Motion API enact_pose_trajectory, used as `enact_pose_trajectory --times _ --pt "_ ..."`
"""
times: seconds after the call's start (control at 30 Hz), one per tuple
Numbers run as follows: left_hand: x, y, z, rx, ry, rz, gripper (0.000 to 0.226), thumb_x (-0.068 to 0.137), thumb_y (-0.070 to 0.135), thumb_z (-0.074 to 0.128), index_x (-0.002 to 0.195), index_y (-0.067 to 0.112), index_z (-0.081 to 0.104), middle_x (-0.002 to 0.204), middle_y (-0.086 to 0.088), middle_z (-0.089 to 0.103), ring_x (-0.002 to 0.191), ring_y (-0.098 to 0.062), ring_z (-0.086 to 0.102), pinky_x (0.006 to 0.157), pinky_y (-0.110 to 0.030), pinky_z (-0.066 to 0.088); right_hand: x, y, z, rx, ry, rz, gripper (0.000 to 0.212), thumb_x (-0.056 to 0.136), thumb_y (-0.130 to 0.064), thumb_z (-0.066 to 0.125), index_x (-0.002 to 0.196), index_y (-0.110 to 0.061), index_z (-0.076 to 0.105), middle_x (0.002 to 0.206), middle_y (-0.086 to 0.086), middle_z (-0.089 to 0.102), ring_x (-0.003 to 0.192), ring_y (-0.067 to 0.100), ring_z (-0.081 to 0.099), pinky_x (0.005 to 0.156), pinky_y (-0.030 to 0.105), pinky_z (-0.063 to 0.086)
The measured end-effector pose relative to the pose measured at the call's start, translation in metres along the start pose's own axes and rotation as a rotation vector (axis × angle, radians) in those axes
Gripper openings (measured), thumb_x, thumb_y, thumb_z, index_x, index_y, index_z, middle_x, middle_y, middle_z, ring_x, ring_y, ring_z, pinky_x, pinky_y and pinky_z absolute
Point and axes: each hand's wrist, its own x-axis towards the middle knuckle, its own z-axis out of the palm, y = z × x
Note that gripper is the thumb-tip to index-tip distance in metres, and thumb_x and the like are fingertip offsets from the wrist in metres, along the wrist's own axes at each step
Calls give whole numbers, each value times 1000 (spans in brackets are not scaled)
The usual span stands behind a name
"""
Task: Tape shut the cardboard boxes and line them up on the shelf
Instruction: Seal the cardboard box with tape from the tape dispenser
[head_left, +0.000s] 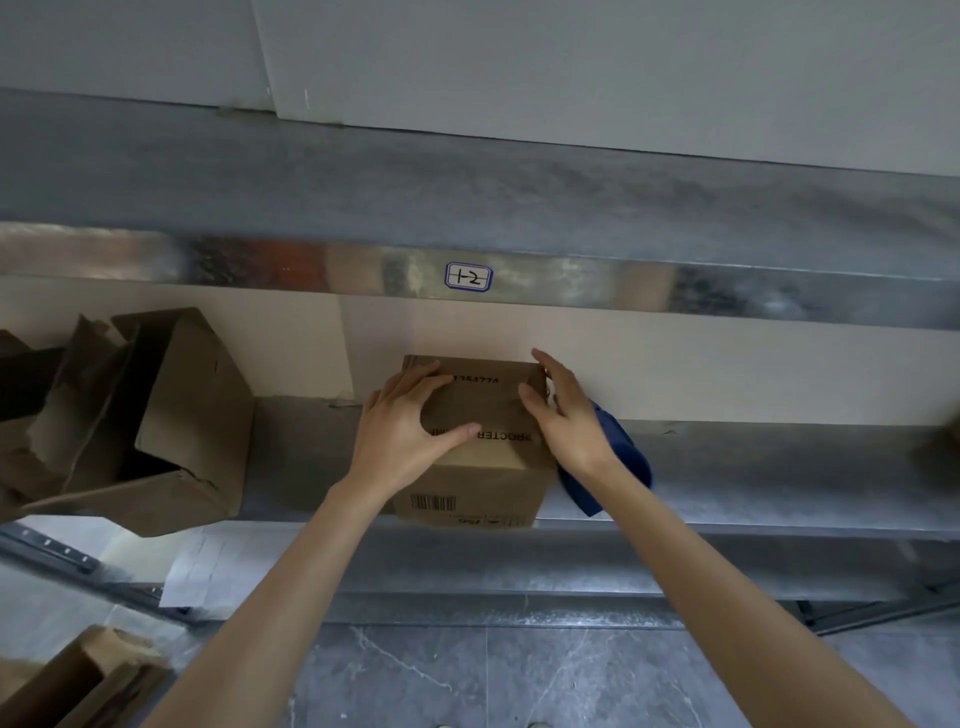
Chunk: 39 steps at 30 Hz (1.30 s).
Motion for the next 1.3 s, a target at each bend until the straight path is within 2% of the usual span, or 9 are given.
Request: enact_pose_trajectory --times 0.13,0.23,0.47,0.57,0.7,0.77,0.83,1.03,1.3 --pt "-3 -1 6 -155 0 -12 71 75 52 78 134 19 58 150 7 44 144 -15 29 118 -35 25 -4 2 20 83 -74 35 63 99 -40 50 152 -40 15 162 -15 2 148 4 3 115 26 11" --pt "-2 -4 8 -254 -10 -34 71 73 47 82 134 19 58 150 8 43 148 -10 21 119 -31 22 -4 5 20 220 -56 56 68 97 -40 55 151 -46 14 161 -21 1 147 2 5 118 31 12" --pt "-3 -9 7 -435 -36 -33 68 73 33 85 134 20 57 151 9 41 149 -6 17 122 -40 24 -9 3 18 348 -55 36 82 85 -46 70 148 -53 18 161 -24 3 140 -6 12 108 26 20" --pt "-4 -9 6 -507 -27 -62 71 73 42 80 136 22 55 152 10 39 148 -5 17 122 -40 24 -10 3 18 370 -58 54 87 79 -52 71 148 -54 19 160 -23 4 141 -2 15 112 30 23" --pt "-5 -11 3 -354 -87 -1 75 77 56 69 143 27 49 157 16 28 151 -4 4 123 -41 14 -8 2 17 85 -59 22 79 84 -57 62 150 -48 21 161 -22 -7 146 2 1 122 43 11" --pt "-5 -16 0 -136 -134 120 81 81 69 55 148 27 42 160 17 21 151 -7 -6 124 -47 3 -5 4 15 -247 -44 -155 72 88 -62 50 152 -42 22 161 -18 -11 148 8 -15 120 43 -6" --pt "-4 -22 -3 3 -159 202 83 86 74 45 152 26 36 162 16 16 151 -6 -10 124 -49 2 -2 4 12 -478 -67 -340 68 92 -63 38 153 -38 22 163 -14 -8 148 12 -18 119 43 -11" --pt "-6 -23 -3 -40 -169 161 82 85 73 46 152 27 36 160 20 22 151 -2 0 120 -39 24 4 7 9 -649 -294 -369 65 93 -67 17 152 -40 20 162 -17 8 149 7 -10 122 37 -7" --pt "-7 -20 -4 22 -158 189 81 86 71 45 153 26 34 161 17 22 151 -5 4 118 -33 22 4 6 6 -751 -357 -389 61 94 -69 5 151 -47 8 163 -14 1 149 9 -9 122 38 -6"
